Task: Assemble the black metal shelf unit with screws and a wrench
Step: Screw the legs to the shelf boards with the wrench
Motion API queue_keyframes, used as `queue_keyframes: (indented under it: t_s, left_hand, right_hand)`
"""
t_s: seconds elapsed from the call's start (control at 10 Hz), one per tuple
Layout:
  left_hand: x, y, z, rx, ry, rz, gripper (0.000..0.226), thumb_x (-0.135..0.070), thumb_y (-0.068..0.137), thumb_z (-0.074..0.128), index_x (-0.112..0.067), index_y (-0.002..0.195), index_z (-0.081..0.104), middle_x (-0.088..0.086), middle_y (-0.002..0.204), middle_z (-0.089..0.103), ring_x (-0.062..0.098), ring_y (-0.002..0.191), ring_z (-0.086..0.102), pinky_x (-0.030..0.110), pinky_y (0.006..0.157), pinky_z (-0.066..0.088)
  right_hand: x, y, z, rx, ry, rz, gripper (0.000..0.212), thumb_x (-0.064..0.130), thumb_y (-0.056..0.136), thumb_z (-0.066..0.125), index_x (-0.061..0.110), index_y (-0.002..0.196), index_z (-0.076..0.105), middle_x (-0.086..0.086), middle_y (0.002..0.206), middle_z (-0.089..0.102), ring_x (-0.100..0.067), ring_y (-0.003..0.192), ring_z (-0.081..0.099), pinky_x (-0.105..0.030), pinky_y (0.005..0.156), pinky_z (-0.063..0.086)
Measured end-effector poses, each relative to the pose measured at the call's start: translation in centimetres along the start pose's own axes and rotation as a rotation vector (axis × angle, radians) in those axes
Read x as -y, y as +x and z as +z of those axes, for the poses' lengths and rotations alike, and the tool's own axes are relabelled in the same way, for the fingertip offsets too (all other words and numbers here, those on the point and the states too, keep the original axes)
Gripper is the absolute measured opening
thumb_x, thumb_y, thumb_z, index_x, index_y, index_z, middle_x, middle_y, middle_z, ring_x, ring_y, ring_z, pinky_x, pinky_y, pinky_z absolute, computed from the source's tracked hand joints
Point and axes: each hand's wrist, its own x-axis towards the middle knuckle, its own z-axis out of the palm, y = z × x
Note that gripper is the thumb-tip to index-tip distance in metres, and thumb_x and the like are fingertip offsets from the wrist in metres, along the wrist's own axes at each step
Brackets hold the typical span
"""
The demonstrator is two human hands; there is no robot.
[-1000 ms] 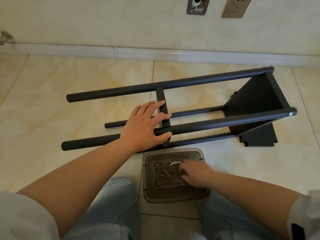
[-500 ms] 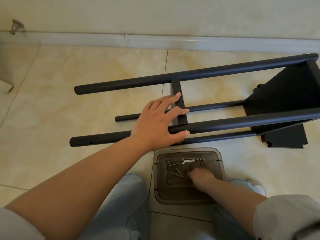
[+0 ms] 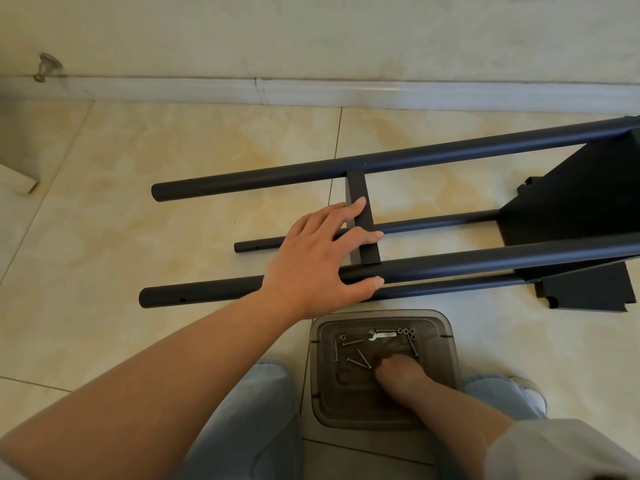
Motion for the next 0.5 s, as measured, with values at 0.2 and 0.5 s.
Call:
queue_keyframes:
  t_s: [0.2,0.5]
  left_hand:
    - [-0.04,0.00,0.06,0.003,0.004,-0.008,0.066,-0.072,0.077,0.028,-0.042,0.134,0.042,-0.009,0.156,0.017,0.017,0.141,0.018,0.038,0.113,0.017]
    - [-0.03,-0.01,0.02,0.010,0.002,-0.011,0.067,-0.072,0.076,0.027,-0.042,0.134,0.042,-0.009,0.156,0.016,0.017,0.141,0.017,0.038,0.113,0.017]
  right_hand:
    - [-0.06,-0.02,0.10,0.015,0.012,0.039,0.033,0.001,0.097,0.037,-0.002,0.123,0.056,-0.020,0.129,0.054,-0.035,0.119,0.052,-0.042,0.096,0.042]
    - [-0.73,0.22,0.72,-0.106,0.102,0.153,0.036,0.002,0.097,0.036,0.002,0.130,0.050,-0.015,0.137,0.040,-0.031,0.122,0.046,-0.039,0.097,0.042]
